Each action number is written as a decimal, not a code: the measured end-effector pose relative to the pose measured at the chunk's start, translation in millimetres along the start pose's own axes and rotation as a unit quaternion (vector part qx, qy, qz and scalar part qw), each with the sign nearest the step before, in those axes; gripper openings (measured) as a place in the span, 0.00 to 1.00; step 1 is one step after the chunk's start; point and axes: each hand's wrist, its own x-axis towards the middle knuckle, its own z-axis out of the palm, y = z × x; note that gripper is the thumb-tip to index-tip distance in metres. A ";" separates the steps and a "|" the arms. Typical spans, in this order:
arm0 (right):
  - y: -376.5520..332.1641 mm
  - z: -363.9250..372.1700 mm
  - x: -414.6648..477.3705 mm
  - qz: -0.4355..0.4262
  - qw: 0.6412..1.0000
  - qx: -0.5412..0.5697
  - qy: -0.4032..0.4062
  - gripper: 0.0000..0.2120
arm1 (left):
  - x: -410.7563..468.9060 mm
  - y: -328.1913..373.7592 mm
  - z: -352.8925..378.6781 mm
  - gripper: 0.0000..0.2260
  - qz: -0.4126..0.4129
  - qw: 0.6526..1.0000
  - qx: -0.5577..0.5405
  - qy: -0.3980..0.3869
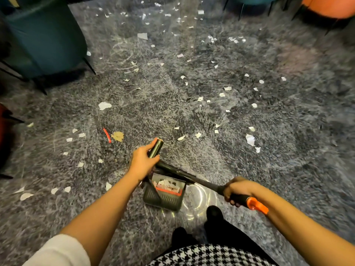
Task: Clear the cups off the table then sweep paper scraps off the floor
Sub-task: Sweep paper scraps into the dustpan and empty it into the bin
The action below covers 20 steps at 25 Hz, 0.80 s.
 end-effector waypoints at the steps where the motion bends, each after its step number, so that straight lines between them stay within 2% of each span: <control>1: -2.7 -5.8 -2.2 0.003 1.000 0.021 0.001 0.08 | 6.2 2.3 0.5 0.27 0.009 1.000 0.006 0.007; 5: -19.7 -38.7 -7.6 0.001 0.994 0.107 0.017 0.15 | 30.8 8.3 -2.3 0.26 0.003 1.000 -0.012 0.008; 11: -65.5 -112.5 36.4 -0.025 0.985 0.119 0.120 0.11 | 99.9 26.4 -5.1 0.27 0.040 0.999 -0.009 0.022; 17: -137.0 -175.9 111.5 -0.034 0.981 0.056 0.185 0.09 | 188.7 50.4 5.0 0.26 0.033 0.999 -0.019 -0.011; 20: -168.3 -188.8 141.9 -0.033 0.982 0.037 0.183 0.06 | 227.3 55.8 2.4 0.26 0.008 0.999 -0.029 -0.011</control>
